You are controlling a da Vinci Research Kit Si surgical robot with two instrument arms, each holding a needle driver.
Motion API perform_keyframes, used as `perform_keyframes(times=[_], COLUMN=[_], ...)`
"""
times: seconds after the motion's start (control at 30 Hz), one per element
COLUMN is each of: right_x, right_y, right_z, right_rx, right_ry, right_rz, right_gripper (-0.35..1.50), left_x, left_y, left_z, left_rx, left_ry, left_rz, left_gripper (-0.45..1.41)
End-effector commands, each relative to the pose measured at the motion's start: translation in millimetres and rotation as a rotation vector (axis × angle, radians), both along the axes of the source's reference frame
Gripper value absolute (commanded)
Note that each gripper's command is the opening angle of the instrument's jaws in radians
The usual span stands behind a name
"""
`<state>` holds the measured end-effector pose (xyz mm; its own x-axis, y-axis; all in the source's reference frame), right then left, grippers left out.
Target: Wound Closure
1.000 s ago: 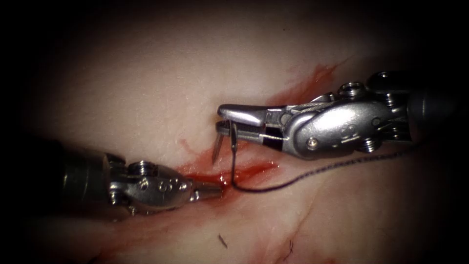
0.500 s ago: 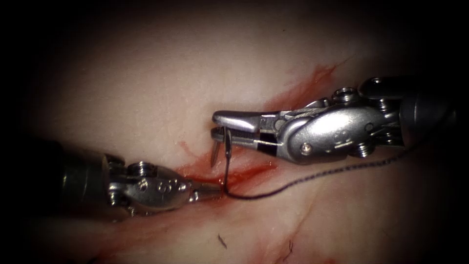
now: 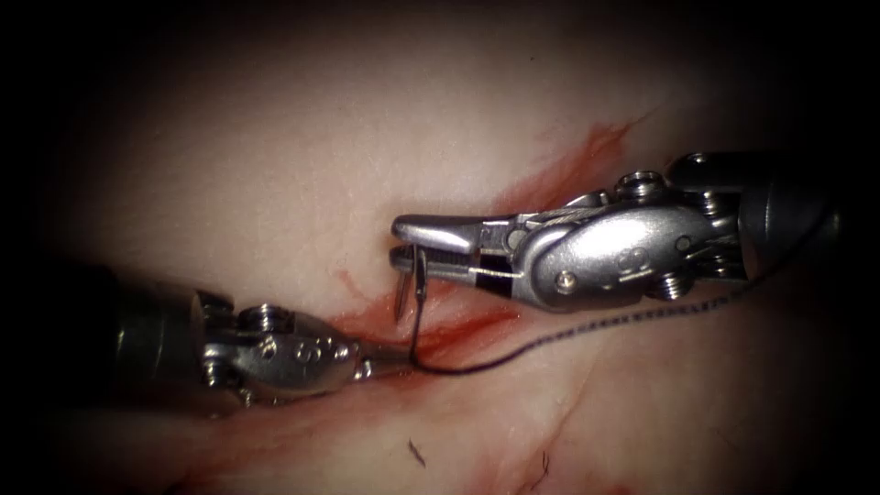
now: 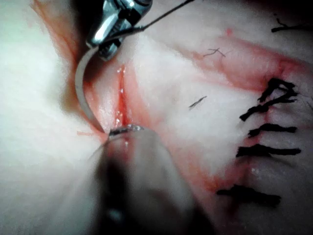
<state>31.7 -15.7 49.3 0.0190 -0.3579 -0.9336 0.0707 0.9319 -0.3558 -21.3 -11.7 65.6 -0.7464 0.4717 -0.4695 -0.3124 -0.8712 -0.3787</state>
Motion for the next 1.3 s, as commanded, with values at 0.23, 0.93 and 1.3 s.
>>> perform_keyframes(times=[0.23,0.93,1.3], right_x=[1.1,1.3,1.5], right_y=[-0.3,-1.4,-2.2], right_z=[0.8,2.0,2.9], right_rx=[0.035,0.162,0.228], right_ry=[-0.002,-0.009,-0.012], right_rz=[-0.011,-0.021,-0.031], right_gripper=[-0.35,-0.35,-0.35], left_x=[-0.5,-0.5,-0.5], left_y=[-0.2,-0.3,-0.4], left_z=[0.5,0.5,0.5], left_rx=[0.000,0.002,0.005], left_ry=[0.000,-0.001,0.001], left_rz=[0.000,0.001,0.003], left_gripper=[-0.32,-0.33,-0.35])
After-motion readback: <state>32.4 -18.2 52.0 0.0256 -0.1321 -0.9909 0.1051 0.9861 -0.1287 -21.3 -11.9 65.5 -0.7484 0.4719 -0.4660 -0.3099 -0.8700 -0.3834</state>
